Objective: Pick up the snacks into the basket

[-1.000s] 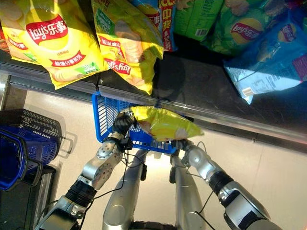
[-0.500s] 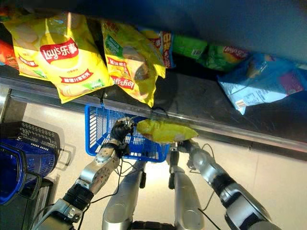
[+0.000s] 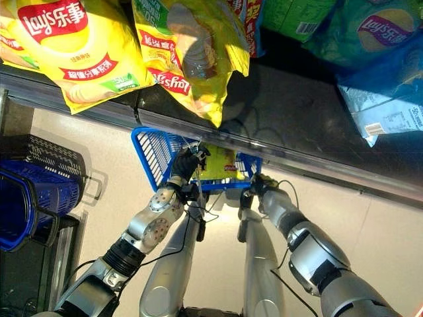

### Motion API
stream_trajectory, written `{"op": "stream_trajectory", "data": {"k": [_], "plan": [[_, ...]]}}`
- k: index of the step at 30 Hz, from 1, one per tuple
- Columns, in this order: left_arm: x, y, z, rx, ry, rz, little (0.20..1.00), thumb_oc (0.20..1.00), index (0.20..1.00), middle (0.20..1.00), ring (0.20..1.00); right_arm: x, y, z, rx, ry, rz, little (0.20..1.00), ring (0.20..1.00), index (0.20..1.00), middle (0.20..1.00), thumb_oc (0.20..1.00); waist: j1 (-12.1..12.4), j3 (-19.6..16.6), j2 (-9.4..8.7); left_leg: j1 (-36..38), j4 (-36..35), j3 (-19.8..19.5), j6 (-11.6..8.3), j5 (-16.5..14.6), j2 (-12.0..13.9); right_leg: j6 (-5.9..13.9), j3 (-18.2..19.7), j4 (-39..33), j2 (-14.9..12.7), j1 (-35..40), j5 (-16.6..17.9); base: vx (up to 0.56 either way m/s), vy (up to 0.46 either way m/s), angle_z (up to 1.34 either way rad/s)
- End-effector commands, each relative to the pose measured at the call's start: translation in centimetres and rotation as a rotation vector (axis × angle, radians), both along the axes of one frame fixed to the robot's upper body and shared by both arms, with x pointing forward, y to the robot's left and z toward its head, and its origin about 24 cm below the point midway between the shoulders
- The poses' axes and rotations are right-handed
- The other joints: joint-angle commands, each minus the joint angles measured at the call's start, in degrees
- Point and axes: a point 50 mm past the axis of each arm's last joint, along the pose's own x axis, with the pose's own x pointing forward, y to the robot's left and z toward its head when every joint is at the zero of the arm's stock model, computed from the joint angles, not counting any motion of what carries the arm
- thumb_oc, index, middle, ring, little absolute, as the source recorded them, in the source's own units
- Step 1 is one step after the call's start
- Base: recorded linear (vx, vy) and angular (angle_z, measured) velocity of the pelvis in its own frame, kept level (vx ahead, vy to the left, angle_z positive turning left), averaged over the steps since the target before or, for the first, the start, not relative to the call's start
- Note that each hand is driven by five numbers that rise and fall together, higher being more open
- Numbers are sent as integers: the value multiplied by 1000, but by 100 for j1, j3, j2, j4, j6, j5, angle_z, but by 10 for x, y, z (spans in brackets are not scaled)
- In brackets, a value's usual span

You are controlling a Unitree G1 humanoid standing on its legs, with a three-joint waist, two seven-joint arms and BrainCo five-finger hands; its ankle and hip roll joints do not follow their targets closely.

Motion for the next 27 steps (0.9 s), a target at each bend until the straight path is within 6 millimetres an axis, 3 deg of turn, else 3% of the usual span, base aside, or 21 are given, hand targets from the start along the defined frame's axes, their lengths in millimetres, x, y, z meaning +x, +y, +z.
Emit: {"op": "stream_trajectory", "data": {"k": [1,4,5,6,7,9,10,11,17,19,20,21,22,23,24,25,26,27], "plan": [[-31,-37,105,-249,-444,-195,200,200,200,200,200,2,-10,6,-94,-22,7,200,200,200,200,200,0,-135,261,30,1076,140,172,-1041,-141,762,115,-1278,-374,469,743,-3,0,20],[-35,-45,110,-263,-454,-228,200,200,200,200,200,9,-6,18,-126,-56,20,200,200,200,200,200,19,-135,315,-116,1126,110,182,-1053,-172,755,87,-1215,-382,318,721,0,-2,-3],[-37,-46,113,-268,-460,-242,200,200,200,200,200,20,6,41,-105,-122,30,200,200,200,200,200,13,-135,329,-197,1174,110,183,-1057,-186,749,92,-1174,-385,231,714,3,6,14],[-37,-46,113,-268,-460,-242,200,200,200,200,200,20,6,41,-105,-122,30,200,200,200,200,200,13,-135,328,-199,1176,110,183,-1057,-187,749,93,-1172,-386,229,713,5,17,12],[-36,-48,116,-275,-461,-245,200,200,200,200,200,23,23,49,-48,-147,74,200,200,200,200,200,-45,-135,295,-264,1211,123,186,-1069,-192,735,96,-1110,-381,136,700,0,0,0],[-33,-47,118,-269,-463,-233,200,200,200,200,200,20,23,41,1,-128,47,200,200,200,200,200,-94,-135,261,-268,1198,120,177,-1062,-184,735,91,-1116,-384,130,706,0,0,0],[-32,-44,117,-259,-460,-219,200,200,200,200,200,18,20,36,16,-118,29,937,937,937,937,937,-110,-135,242,-236,1179,117,173,-1060,-186,735,90,-1138,-385,158,711,12,-8,4],[-32,-44,117,-259,-460,-219,200,200,200,200,200,18,20,36,16,-118,29,1000,1000,1000,1000,1000,-110,-135,241,-233,1178,117,173,-1059,-186,735,90,-1139,-385,159,712,10,1,4],[-10,-9,93,-157,-391,-62,200,200,200,200,200,7,16,18,230,-106,-61,1000,1000,1000,1000,1000,-182,-135,72,350,1004,187,175,-1069,-184,799,99,-1451,-441,813,806,14,38,-2],[1,11,67,-87,-312,24,200,200,200,200,200,3,15,14,319,-117,-90,1000,1000,1000,1000,1000,-191,-135,-5,733,931,226,176,-1122,-177,840,126,-1630,-479,1264,865,45,76,-9],[7,35,38,-41,-217,103,200,200,200,200,200,-3,8,8,369,-112,-115,1000,1000,1000,1000,1000,-172,-135,-54,1114,885,264,184,-1200,-176,878,140,-1763,-529,1683,917,52,105,-17],[7,49,23,-9,-173,144,200,200,200,200,200,-9,6,-1,392,-89,-124,1000,1000,1000,1000,1000,-162,-135,-86,1287,861,288,198,-1231,-185,899,155,-1828,-557,1872,952,47,83,-19],[7,49,23,-9,-173,144,200,200,200,200,200,-9,6,-1,392,-89,-124,1000,1000,1000,1000,1000,-162,-135,-86,1287,861,288,198,-1231,-185,899,155,-1828,-557,1872,952,42,90,-22],[5,76,-10,17,-59,228,200,200,200,200,200,-21,-1,-15,435,-59,-144,1000,1000,1000,1000,1000,-146,-135,-180,1642,761,328,228,-1274,-185,950,184,-1971,-600,2202,1074,21,57,-16],[5,76,-9,17,-60,228,200,200,200,200,200,-21,-1,-15,435,-60,-144,1000,1000,1000,1000,1000,-151,-135,-187,1633,749,328,229,-1251,-194,952,184,-1974,-609,2190,1085,48,96,-14],[-2,105,-41,92,38,311,200,200,200,200,200,-41,-7,-36,469,-10,-152,1000,1000,1000,1000,1000,-156,-135,-284,1976,598,374,249,-1278,-170,1025,238,-2121,-608,2479,1222,22,60,-8],[-6,120,-52,150,69,354,200,200,200,200,200,-51,-12,-45,491,11,-170,1000,1000,1000,1000,1000,-184,-135,-350,2104,514,397,262,-1252,-161,1049,274,-2172,-604,2555,1286,30,58,-8],[-6,120,-52,151,71,354,200,200,200,200,200,-52,-13,-46,491,13,-170,1000,1000,1000,1000,1000,-177,-135,-351,2128,497,401,263,-1249,-159,1050,278,-2183,-603,2574,1288,34,21,-6]]}}
